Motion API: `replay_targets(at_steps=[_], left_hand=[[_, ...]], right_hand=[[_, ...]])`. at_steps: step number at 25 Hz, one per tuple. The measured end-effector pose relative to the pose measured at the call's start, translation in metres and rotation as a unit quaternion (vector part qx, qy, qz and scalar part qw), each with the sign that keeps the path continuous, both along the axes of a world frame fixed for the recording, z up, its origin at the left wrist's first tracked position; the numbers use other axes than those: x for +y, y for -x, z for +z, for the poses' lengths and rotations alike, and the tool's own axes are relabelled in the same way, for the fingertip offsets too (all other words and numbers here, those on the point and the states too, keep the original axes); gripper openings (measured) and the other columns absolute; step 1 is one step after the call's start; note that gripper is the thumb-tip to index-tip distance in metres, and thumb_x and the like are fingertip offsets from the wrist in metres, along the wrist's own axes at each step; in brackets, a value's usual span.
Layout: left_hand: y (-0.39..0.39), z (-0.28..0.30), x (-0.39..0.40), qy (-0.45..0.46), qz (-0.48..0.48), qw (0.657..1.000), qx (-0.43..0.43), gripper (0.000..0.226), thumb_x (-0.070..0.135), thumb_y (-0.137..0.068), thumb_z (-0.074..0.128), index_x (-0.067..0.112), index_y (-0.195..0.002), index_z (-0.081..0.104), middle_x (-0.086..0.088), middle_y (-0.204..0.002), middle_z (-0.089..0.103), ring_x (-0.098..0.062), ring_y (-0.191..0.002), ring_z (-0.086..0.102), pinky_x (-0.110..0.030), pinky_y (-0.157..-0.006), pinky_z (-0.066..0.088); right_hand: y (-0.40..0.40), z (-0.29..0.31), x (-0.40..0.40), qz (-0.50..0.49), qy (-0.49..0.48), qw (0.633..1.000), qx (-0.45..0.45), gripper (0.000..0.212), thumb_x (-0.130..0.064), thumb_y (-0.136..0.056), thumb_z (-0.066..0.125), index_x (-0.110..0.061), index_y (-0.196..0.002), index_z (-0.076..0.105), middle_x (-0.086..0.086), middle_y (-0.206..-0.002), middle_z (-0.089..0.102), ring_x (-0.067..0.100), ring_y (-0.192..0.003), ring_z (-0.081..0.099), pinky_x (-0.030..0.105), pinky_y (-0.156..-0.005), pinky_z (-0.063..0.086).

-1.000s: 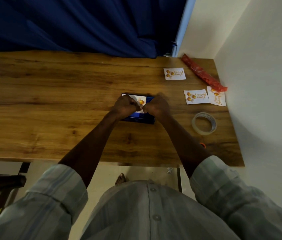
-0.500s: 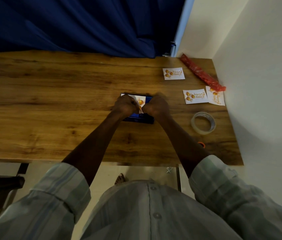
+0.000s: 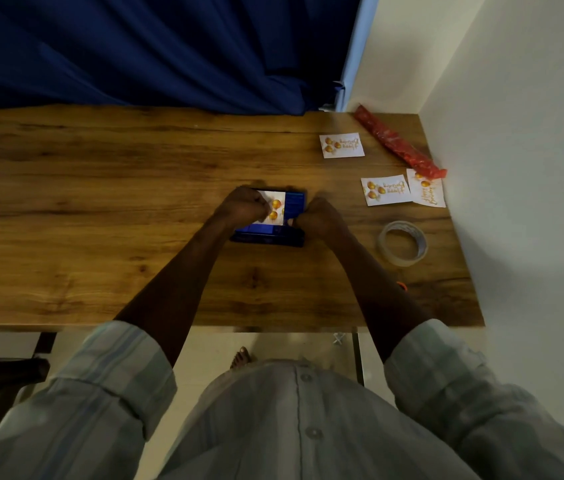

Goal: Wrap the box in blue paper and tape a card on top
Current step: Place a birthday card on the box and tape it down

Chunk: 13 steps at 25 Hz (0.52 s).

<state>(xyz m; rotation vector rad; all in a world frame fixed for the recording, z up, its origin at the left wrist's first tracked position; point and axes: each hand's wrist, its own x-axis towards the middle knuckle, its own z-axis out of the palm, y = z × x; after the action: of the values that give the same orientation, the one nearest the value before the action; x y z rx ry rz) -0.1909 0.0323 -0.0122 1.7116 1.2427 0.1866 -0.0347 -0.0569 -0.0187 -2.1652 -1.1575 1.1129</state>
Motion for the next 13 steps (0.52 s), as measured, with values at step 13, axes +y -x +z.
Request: replay_targets(at_steps=[13], left_hand=[[0.001,0.001,-0.002,0.007,-0.028,0.999,-0.014,0.024,-0.01,-0.079,0.065,-0.002,-0.102,0.068,-0.005,-0.11,0.063,-0.017,-0.108,0.057,-0.023,-0.079,0.051]], right_hand=[[-0.011,0.005,0.008,0.038,0.08,0.994,0.069,0.046,-0.026,-0.085,0.071,-0.01,-0.124,0.053,0.007,-0.116,0.06,0.021,-0.103,0.057,0.032,-0.082,0.047]])
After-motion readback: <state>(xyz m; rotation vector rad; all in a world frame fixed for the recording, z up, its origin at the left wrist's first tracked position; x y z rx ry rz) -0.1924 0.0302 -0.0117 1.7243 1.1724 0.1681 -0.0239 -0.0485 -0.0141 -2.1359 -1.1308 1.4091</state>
